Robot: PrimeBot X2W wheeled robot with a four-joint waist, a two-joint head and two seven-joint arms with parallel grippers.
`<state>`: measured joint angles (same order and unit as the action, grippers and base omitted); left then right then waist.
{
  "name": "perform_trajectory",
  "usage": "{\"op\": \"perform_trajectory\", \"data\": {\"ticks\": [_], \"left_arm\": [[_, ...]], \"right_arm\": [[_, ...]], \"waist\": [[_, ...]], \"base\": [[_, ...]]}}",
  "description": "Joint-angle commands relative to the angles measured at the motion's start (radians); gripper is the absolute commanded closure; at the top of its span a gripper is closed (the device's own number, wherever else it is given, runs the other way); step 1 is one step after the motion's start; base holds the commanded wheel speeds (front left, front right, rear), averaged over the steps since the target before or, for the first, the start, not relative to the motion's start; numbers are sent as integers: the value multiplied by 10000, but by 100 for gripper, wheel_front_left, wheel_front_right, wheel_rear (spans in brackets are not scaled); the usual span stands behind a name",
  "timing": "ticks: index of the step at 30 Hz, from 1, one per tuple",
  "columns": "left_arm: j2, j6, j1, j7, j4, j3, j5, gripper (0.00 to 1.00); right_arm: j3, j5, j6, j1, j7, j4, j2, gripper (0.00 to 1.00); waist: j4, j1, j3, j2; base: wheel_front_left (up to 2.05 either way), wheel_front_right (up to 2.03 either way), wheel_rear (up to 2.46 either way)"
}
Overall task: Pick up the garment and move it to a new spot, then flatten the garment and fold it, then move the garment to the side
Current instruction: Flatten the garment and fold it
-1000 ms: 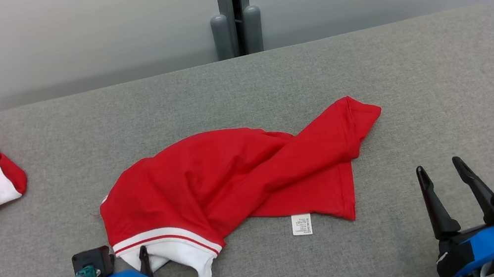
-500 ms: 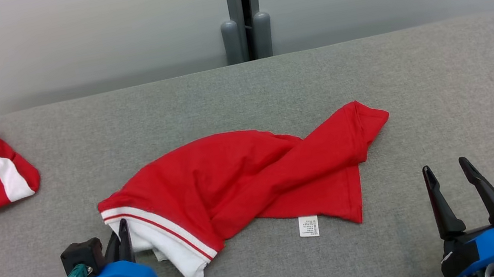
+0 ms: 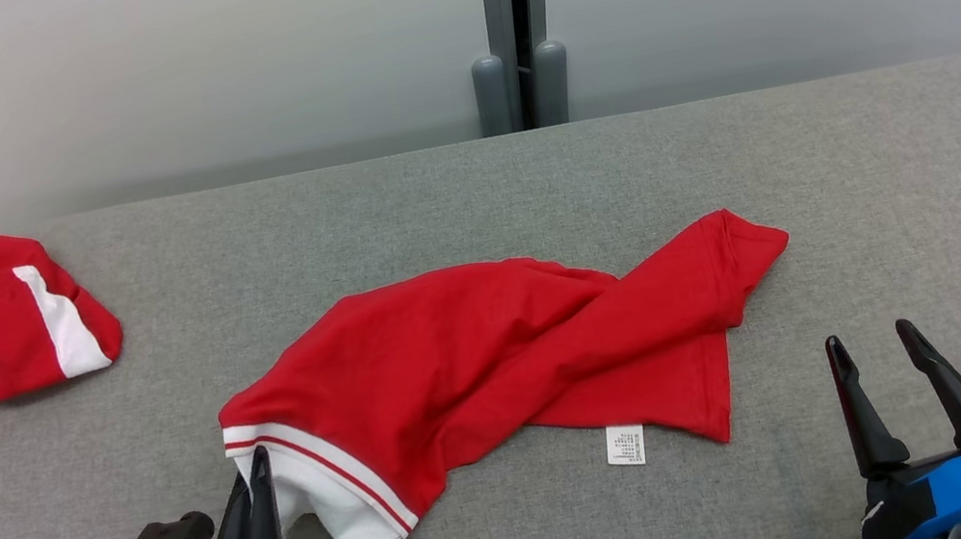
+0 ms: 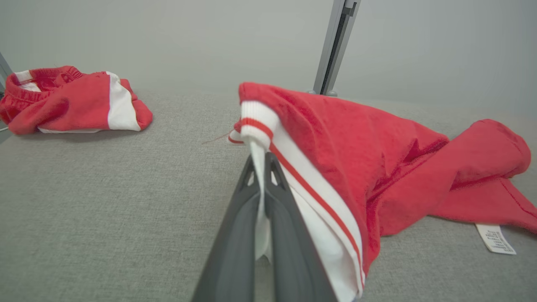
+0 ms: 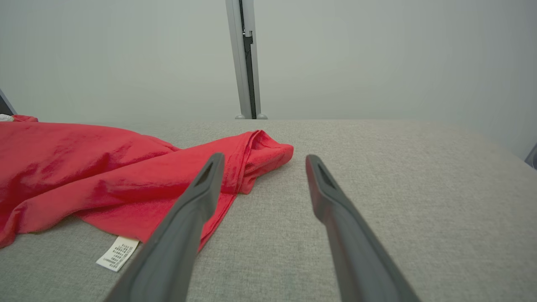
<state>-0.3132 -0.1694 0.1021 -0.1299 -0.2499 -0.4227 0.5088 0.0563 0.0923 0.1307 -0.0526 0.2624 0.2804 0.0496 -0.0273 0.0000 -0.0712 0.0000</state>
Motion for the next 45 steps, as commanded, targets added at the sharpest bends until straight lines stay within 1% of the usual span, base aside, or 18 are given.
{"op": "perform_trajectory", "data": {"ticks": [1,3,5,8,14,21,22,23,24,28,32,36,40,45], "left_arm": [[-216,-168,-99,169,201,76,-77,100],[-126,-229,-166,215,353,242,202,100],[-148,-207,-144,213,306,314,254,100],[-217,-201,224,113,-166,566,422,100],[-70,225,1228,-123,-1885,764,700,100],[90,765,2640,-973,-3719,866,615,100],[125,844,2785,-1031,-3955,857,595,62],[154,948,2910,-1071,-4215,794,547,21],[194,1010,3029,-1113,-4457,763,536,0],[361,1215,3333,-1265,-5030,848,559,0],[479,1389,3060,-1354,-5015,1087,543,0],[580,1459,2423,-1358,-4128,1583,342,0],[842,1537,1575,-1362,-3155,1979,-11,0],[1263,1667,546,-1364,-2404,2013,-506,0]], "right_arm": [[-38,69,1,37,38,24,15,0],[-79,54,1,-46,38,38,15,0],[-91,58,1,-92,38,30,15,0],[-118,5,1,-188,38,4,15,0],[-172,-102,1,-415,38,-60,15,0],[-178,-225,1,-702,38,-137,14,0],[-183,-238,1,-708,38,-135,14,0],[-195,-249,1,-690,38,-126,14,0],[-214,-245,1,-681,38,-115,14,0],[-301,-219,1,-656,38,-87,14,0],[-358,-177,1,-533,38,-61,15,0],[-339,-138,1,-364,36,-111,15,0],[-305,-85,1,-137,38,-131,15,0],[-320,-36,1,163,38,-135,15,0]], "waist": [[-29,0,-19,0],[-91,0,-76,0],[-131,0,-112,0],[-274,0,-261,0],[-612,0,-668,0],[-774,0,-1084,0],[-774,0,-1107,0],[-771,0,-1123,0],[-764,0,-1132,0],[-706,0,-1091,0],[-578,0,-931,0],[-365,0,-701,0],[-116,0,-389,0],[87,0,47,0]], "base": [[0,0,0],[0,0,0],[0,0,0],[0,0,0],[0,0,0],[0,0,0],[0,0,0],[0,0,0],[0,0,0],[0,0,0],[0,0,0],[0,0,0],[0,0,0],[0,0,0]]}}
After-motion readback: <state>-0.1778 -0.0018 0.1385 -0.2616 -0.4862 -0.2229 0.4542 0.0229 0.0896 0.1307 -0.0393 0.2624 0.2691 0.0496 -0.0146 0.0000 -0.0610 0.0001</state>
